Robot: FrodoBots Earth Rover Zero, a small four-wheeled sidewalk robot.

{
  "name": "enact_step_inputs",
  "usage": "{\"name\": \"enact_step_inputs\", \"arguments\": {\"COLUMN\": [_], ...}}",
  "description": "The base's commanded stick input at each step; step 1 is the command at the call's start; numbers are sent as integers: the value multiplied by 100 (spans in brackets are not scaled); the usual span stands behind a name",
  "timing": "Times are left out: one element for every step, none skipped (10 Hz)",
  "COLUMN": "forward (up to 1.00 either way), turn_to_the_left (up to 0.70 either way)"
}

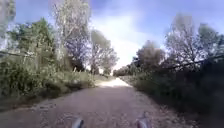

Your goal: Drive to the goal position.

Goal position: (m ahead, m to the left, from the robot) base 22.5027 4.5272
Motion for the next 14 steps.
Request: {"name": "enact_step_inputs", "arguments": {"forward": [100, 100, 100, 100, 100, 100, 100, 100, 100, 100, 100, 100, 100, 100], "turn_to_the_left": [-40, -3, 0, 0, 0, 0, 0, 0, 0, 0, 0, 0, 0, 0]}}
